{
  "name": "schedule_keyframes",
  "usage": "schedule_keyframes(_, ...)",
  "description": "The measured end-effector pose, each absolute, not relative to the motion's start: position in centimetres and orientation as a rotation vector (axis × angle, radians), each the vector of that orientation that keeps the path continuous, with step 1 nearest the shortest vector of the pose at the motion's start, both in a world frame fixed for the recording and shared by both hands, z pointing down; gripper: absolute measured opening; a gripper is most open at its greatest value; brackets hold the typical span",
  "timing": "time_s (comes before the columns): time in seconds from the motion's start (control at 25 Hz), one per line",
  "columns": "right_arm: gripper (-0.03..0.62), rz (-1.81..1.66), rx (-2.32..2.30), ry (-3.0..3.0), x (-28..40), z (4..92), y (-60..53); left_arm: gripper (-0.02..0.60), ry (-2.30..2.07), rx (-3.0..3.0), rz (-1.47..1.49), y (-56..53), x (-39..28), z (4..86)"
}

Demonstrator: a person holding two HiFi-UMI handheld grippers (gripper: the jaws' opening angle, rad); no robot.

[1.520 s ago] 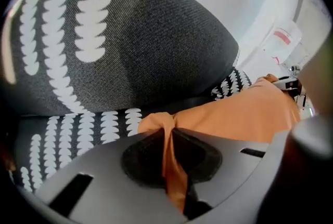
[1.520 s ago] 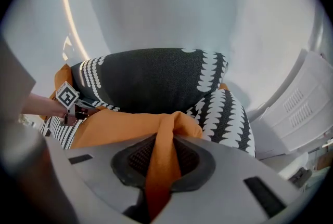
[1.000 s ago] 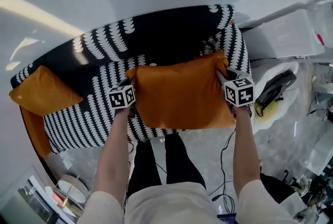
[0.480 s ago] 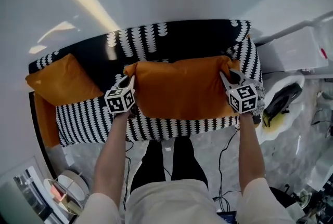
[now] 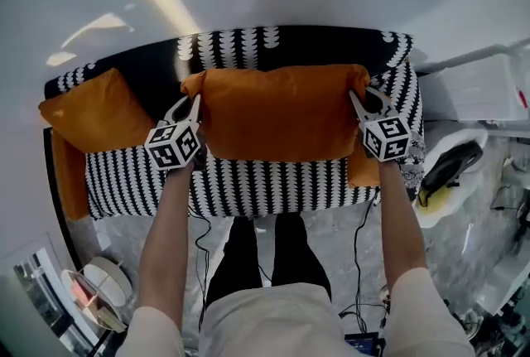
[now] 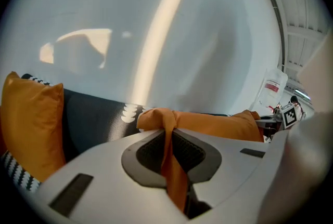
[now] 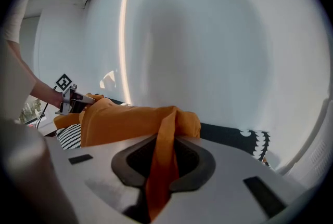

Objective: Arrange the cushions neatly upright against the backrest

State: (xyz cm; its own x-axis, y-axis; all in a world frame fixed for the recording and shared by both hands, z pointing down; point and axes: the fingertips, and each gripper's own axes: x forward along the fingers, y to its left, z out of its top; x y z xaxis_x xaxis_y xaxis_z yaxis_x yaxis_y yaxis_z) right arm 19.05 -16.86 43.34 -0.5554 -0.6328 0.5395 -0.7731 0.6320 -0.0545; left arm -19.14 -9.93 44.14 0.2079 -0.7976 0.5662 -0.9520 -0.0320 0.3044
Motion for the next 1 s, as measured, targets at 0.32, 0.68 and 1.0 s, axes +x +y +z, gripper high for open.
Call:
schedule_keyframes(0.32,0.064,0.377,1.135,-2.42,17.5,44.3,-20.9,0.046,-1.684,1.901,0.288,-13.9,-20.8,43.2)
schedule_keyframes(0.68,0.069,0.475,1.118,-2.455,13.2,47.1,-22.0,0.048,-1.765,1.837,0.288,-15.0,-25.4,44.3)
schedule_keyframes(1.0,0.081,0.491,1.04,-2.444,7.3,49.4,-21.4,0.054,-1.806,1.732,0.348,-13.7,-31.4,47.4)
